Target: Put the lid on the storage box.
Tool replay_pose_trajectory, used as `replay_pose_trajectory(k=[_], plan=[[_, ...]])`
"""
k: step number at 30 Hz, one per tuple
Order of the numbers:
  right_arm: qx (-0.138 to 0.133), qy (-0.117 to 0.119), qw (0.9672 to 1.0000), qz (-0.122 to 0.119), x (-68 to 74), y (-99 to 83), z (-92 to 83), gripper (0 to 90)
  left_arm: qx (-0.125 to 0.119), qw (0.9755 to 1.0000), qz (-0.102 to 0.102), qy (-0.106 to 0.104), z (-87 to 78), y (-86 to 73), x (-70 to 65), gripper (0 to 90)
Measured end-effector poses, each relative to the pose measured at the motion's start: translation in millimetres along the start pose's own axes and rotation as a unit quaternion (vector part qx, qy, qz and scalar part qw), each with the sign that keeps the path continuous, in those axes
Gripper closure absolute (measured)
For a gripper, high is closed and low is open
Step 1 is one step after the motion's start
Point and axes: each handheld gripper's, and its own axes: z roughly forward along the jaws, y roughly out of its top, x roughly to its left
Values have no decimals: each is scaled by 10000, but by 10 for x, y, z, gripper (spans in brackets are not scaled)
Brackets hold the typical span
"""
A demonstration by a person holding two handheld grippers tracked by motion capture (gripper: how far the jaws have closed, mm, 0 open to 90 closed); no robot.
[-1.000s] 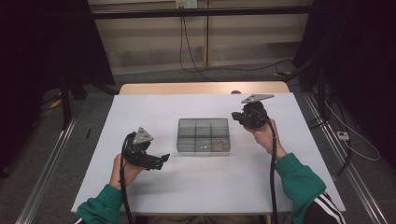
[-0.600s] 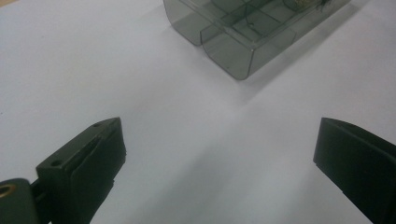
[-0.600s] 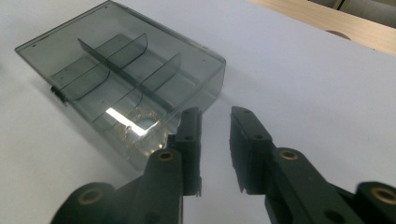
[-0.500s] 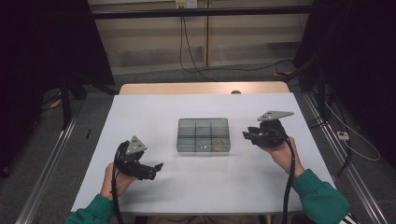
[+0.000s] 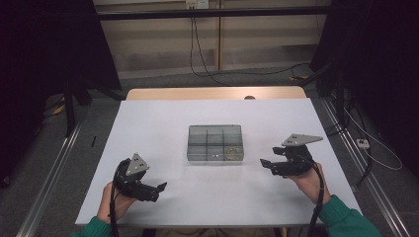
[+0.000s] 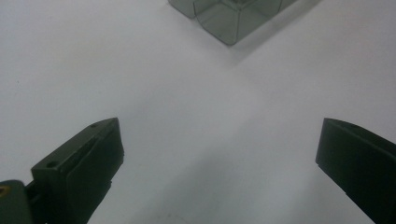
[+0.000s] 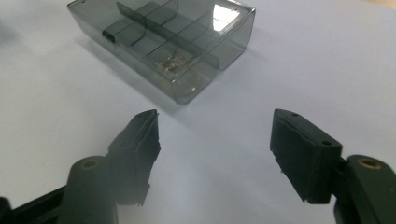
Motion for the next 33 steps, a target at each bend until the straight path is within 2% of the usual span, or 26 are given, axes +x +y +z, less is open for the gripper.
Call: replay_pose_trajectory(k=[5,10,12,17,26,33], plan=[[98,5,10000,12,60,-123,-15,216,12,10000,37,1,-10,-80,-25,4],[151,-5,9999,-16,126,-224,-28,158,-37,10000,17,13,-34,-135,-36,4],[141,-2,9999,-21,153,-268,-35,129,-69,10000,7,-47,-43,-159,-43,3],[227,12,9997,-87,220,-368,-40,75,-59,10000,59,-50,-44,-208,-72,3],[319,-25,9993,-177,296,-502,-57,39,-23,9999,127,-44,-17,-245,-95,3],[345,-47,9992,-198,316,-548,-62,24,13,9999,88,-86,12,-281,-97,3]])
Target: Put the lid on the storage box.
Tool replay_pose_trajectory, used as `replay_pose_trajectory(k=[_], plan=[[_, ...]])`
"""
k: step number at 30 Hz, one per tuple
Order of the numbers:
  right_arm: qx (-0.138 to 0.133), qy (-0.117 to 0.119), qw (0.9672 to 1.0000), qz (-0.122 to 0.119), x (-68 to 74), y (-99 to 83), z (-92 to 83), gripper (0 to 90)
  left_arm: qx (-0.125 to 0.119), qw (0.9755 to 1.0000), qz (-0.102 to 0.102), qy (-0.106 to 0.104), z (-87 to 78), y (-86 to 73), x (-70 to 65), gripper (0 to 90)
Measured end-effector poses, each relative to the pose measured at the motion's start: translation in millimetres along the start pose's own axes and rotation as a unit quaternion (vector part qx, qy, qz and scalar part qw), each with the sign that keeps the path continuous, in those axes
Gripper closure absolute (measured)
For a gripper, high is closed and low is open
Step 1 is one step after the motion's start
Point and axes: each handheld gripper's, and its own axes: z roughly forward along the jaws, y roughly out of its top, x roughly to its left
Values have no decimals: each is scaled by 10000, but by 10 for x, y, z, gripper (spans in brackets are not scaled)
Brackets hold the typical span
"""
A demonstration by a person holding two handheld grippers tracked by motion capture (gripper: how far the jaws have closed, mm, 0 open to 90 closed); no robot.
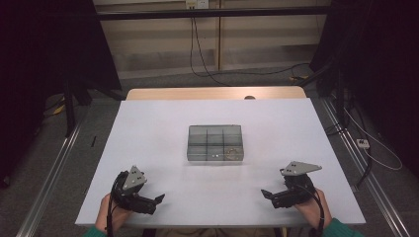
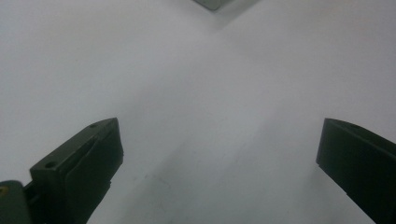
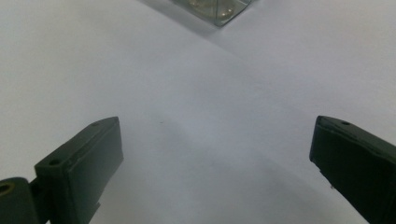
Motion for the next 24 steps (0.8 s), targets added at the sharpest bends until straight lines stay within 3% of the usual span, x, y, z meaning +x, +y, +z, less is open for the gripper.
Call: replay_pose_trajectory(k=[1,12,24], plan=[[-8,-11,10000,-17,0,-3,-6,23,26,10000,36,58,5,-3,-7,3],[-37,-16,10000,-48,-3,-20,-25,0,170,9997,143,-83,58,-16,-6,3],[-81,26,9999,-77,-7,-16,-33,0,160,9998,58,-79,93,-12,19,2]])
